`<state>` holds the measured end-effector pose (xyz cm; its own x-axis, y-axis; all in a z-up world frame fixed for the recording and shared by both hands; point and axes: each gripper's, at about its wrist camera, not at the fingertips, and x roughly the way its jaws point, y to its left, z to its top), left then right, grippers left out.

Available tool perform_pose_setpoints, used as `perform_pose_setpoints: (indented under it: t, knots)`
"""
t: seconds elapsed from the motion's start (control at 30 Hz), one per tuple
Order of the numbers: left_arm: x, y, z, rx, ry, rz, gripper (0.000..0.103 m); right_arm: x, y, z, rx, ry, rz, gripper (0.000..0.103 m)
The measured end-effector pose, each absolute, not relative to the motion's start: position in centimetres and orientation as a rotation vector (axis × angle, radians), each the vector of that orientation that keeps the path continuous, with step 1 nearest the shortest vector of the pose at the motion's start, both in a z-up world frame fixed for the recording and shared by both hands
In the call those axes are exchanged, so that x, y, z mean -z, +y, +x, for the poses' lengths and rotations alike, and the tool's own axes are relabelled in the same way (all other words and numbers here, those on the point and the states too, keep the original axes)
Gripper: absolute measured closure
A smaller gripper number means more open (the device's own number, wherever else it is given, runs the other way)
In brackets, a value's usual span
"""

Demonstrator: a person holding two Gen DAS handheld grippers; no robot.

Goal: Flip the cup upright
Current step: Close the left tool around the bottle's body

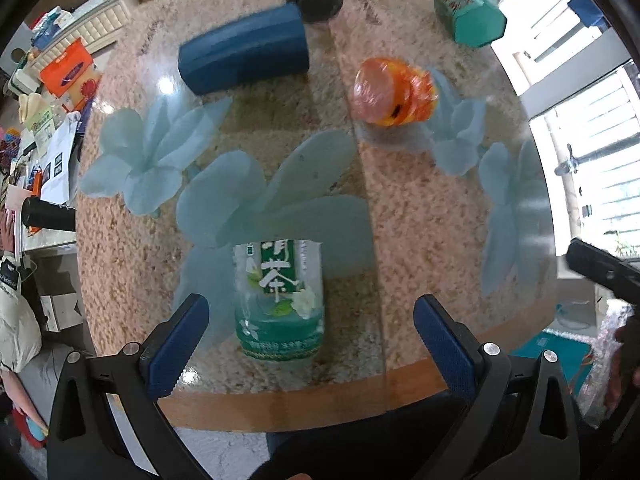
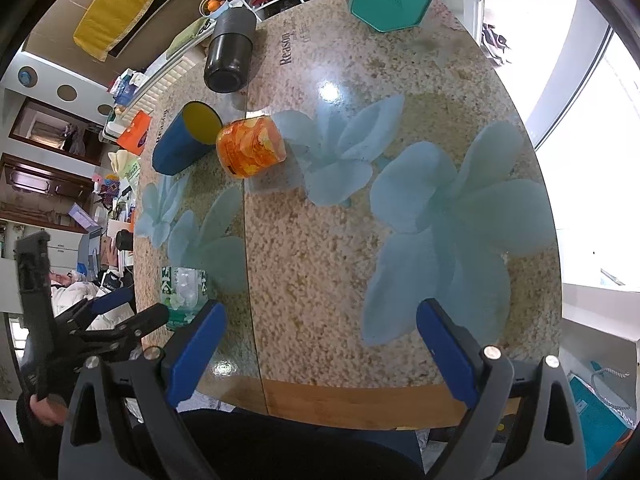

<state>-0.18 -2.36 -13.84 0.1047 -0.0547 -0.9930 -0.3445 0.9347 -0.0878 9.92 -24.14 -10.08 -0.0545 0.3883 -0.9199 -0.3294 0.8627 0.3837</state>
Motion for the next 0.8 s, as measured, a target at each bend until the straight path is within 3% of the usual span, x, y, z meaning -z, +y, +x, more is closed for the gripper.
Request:
perform_pose_setpoints:
  t: [0.5,0.53,0.6,0.8]
  knots:
    - [22.0,1.2,1.0,-0.202,1.589,-0.418,0.001,11.5,-24.8,9.9,-0.493,1.566,0.058,0.007]
    - [22.2,1.2,1.2,-0.198,1.594,-0.424,0.004,11.5,-24.8,9.9,-0.488,1.567,0.058,0.007]
    - [22.4,1.2,1.5,-0.186,1.593,-0.450,0.020,11.5,-24.9,10.0,-0.481,1.567,0.059,0.007]
    - [22.7,1.0,2.7,-0.185,1.611,-0.477,0.027,11.6,-24.8,10.2,-0.473,1.572,0.067,0.007]
